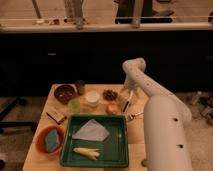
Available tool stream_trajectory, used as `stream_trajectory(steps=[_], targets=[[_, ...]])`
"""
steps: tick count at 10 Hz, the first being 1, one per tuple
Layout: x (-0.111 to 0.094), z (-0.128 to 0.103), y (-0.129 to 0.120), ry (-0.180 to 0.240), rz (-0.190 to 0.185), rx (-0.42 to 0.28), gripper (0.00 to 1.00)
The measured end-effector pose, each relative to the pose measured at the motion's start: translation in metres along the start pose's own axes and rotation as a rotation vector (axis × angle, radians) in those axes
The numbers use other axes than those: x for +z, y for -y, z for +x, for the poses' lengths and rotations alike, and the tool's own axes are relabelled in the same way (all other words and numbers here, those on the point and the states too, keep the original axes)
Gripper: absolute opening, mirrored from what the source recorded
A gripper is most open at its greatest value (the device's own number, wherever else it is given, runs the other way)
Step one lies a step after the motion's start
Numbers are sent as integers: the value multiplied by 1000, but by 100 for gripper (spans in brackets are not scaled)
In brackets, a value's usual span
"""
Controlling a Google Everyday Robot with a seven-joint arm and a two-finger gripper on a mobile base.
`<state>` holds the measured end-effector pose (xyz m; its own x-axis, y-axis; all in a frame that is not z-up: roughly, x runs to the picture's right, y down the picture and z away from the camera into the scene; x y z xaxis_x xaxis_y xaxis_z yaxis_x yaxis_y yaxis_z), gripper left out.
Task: Place brush in purple bowl
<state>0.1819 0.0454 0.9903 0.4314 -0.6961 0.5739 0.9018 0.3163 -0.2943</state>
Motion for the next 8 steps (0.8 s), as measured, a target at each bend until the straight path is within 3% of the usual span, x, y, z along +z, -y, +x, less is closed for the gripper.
stream_trajectory(steps=[3, 4, 8], targets=[[11, 6, -6, 38, -22, 9, 79], [13, 7, -7, 48, -22, 12, 74], [14, 11, -9, 77, -2, 25, 35]])
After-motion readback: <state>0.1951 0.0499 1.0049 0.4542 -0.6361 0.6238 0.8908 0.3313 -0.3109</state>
